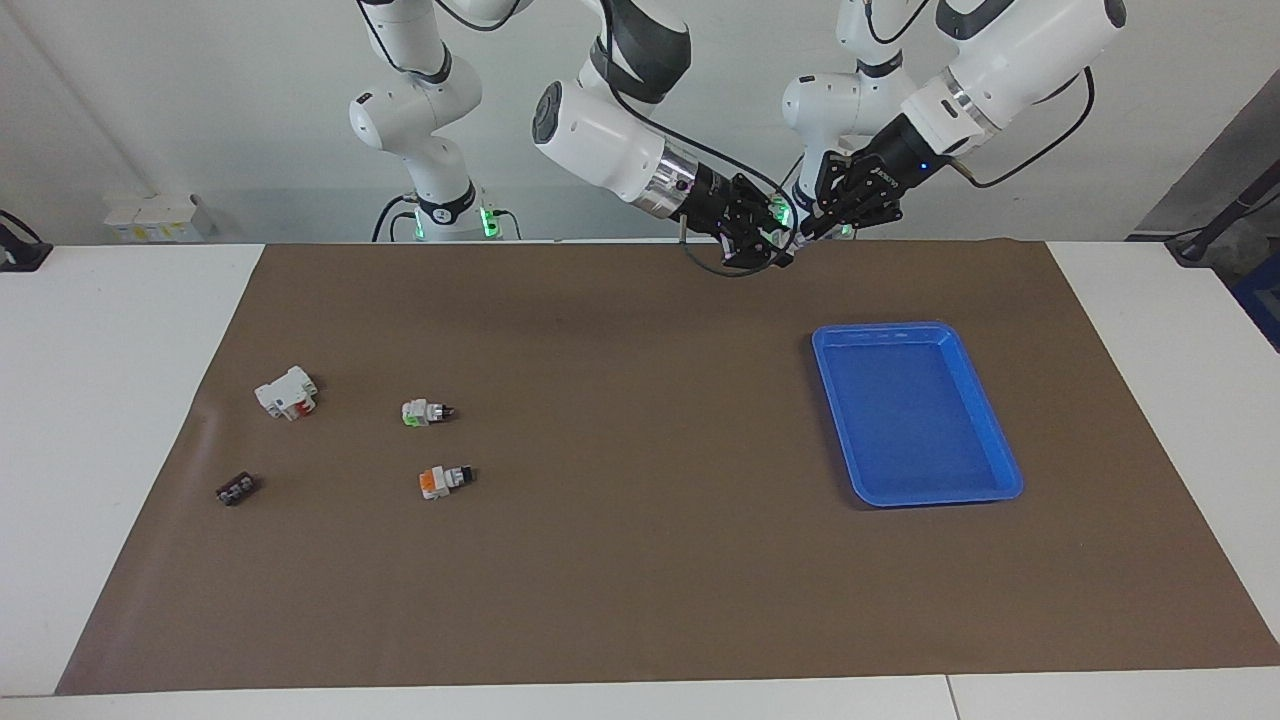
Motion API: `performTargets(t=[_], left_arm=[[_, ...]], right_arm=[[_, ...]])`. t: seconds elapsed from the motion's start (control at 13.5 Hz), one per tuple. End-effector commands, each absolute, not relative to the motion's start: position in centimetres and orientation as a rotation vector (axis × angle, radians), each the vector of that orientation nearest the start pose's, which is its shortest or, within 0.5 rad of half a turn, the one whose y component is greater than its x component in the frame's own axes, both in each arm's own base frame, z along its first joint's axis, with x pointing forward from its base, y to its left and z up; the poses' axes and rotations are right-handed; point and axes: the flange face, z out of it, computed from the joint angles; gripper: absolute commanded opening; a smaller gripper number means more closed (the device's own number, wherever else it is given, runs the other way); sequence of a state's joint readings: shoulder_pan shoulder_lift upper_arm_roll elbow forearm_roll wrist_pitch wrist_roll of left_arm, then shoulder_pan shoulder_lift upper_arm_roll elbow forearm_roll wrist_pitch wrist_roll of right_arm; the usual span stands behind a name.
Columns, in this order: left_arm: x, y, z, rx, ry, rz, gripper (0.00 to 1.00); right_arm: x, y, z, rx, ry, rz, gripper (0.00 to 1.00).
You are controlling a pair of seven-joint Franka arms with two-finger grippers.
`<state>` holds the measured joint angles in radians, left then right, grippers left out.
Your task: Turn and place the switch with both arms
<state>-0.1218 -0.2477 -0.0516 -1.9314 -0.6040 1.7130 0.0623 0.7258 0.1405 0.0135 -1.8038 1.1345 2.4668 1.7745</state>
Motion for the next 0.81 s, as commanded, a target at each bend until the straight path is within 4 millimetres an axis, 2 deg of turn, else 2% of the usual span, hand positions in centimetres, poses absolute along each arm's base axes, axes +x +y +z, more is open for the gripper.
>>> performTargets(t=[0.0, 0.22, 0.37, 0.52, 0.67, 0.74], left_arm=[[46.0, -12.1, 59.7, 2.579, -0.262, -0.048, 0.00], [46.3, -11.2, 59.5, 2.622, -0.331, -0.023, 0.00], [46.6, -10.6, 58.8, 2.685, -0.415, 0.013, 0.00], [46.7, -9.8, 58.4, 2.728, -0.503, 0.034, 0.00], [47.0, -8.9, 56.8, 2.785, -0.663, 0.058, 0.00], [47.2, -8.5, 55.2, 2.810, -0.742, 0.053, 0.00]], right_arm=[[48.6, 41.3, 54.5, -1.422, 1.734, 0.834, 0.96], [47.8, 40.8, 55.2, -1.517, 1.695, 0.763, 0.98], [47.1, 39.8, 55.8, -1.578, 1.633, 0.725, 0.98], [47.4, 38.5, 56.6, -1.681, 1.530, 0.630, 0.99], [47.8, 36.8, 57.9, -1.798, 1.456, 0.497, 0.99], [47.7, 36.3, 58.4, -1.890, 1.411, 0.420, 0.99]])
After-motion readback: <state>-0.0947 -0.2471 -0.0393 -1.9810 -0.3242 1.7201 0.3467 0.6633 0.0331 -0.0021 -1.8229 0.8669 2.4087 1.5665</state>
